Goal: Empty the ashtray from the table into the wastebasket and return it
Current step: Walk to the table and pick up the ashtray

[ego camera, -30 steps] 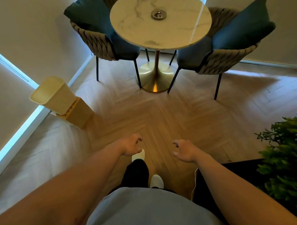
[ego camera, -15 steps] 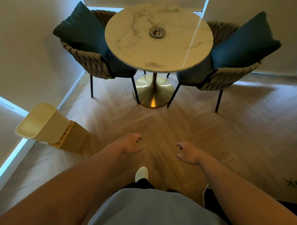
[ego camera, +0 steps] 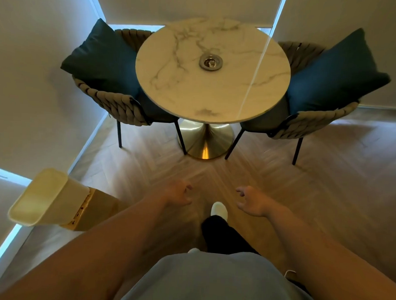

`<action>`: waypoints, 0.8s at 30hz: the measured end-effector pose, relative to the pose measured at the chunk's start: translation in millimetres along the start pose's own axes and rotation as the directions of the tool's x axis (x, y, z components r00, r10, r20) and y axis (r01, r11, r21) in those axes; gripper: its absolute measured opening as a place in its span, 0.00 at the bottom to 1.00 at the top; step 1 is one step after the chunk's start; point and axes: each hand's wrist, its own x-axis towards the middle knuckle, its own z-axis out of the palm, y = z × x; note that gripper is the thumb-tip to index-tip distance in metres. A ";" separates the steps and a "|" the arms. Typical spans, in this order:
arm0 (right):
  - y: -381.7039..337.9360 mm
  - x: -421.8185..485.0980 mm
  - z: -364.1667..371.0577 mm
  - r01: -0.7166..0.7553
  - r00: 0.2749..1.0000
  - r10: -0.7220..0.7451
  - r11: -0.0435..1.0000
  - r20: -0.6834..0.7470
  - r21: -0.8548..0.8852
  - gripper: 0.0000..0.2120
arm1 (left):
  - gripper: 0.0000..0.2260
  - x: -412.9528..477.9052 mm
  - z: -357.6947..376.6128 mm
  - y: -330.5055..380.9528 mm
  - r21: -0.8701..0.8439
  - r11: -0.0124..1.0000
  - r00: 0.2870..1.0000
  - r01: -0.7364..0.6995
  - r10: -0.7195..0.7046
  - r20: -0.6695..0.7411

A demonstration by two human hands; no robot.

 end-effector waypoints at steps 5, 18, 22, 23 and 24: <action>2.3 38.2 -41.9 0.006 1.000 -0.006 1.000 -0.003 0.018 0.30 | 0.24 42.1 -38.2 14.4 -0.030 0.999 0.999 0.039 -0.038 0.016; 3.7 127.0 -158.8 0.076 0.997 -0.079 0.991 -0.020 -0.108 0.29 | 0.23 123.9 -127.4 60.5 -0.078 0.996 0.999 0.038 -0.040 -0.027; 1.7 149.5 -182.5 0.075 0.997 -0.074 0.994 0.008 -0.080 0.28 | 0.24 146.2 -151.6 58.6 -0.075 0.996 0.999 0.041 -0.042 -0.002; 0.6 155.3 -187.2 0.073 0.997 -0.072 0.994 0.009 -0.079 0.28 | 0.24 152.8 -156.9 56.8 -0.072 0.997 0.999 0.040 -0.039 0.005; -1.0 160.9 -191.5 0.067 0.998 -0.066 0.994 0.009 -0.085 0.28 | 0.24 159.3 -162.1 55.0 -0.064 0.997 0.999 0.038 -0.037 0.012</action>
